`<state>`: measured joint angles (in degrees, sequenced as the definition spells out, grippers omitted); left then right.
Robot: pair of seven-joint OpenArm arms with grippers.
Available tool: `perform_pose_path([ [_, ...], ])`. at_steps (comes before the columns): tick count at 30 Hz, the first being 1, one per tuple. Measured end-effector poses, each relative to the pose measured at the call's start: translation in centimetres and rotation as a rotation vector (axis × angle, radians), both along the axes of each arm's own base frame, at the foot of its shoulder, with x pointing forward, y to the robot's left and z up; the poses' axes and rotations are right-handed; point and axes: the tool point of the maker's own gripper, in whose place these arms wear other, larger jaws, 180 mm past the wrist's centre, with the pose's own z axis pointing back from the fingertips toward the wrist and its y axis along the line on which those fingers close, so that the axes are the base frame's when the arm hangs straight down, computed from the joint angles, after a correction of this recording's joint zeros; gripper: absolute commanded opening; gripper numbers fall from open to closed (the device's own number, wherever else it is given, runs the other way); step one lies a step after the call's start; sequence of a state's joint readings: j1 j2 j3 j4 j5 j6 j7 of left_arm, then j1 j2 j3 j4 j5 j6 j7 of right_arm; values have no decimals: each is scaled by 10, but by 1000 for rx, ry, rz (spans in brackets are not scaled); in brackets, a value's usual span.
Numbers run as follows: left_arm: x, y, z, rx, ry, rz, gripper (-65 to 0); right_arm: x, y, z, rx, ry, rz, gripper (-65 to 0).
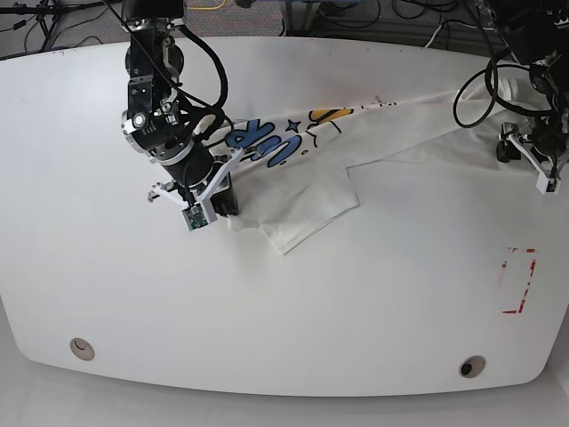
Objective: Fold the T-shirt properly
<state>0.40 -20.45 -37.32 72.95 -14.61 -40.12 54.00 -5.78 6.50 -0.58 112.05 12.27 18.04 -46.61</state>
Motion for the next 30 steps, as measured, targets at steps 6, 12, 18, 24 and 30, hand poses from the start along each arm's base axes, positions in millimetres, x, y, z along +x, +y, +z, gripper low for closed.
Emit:
perform_pose_path([
  [6,0,-13,15,94,37,-100,-263,0,-1,0,-2,1,-4,-644],
  [12,26,-29,37,75,-82,-140,-347,0,-3,0,-4,2,-6,-643],
  [18,19,-27,38,93,-75,-138,-427,0,0,0,2,0,-3,-643],
  [24,22,-30,44,90,-101,-145,-564,0,-1,-1,1,3,-3,-643],
  [30,20,-30,49,113,-107,-159,-631,-1,0,-1,2,3,-3,-642],
])
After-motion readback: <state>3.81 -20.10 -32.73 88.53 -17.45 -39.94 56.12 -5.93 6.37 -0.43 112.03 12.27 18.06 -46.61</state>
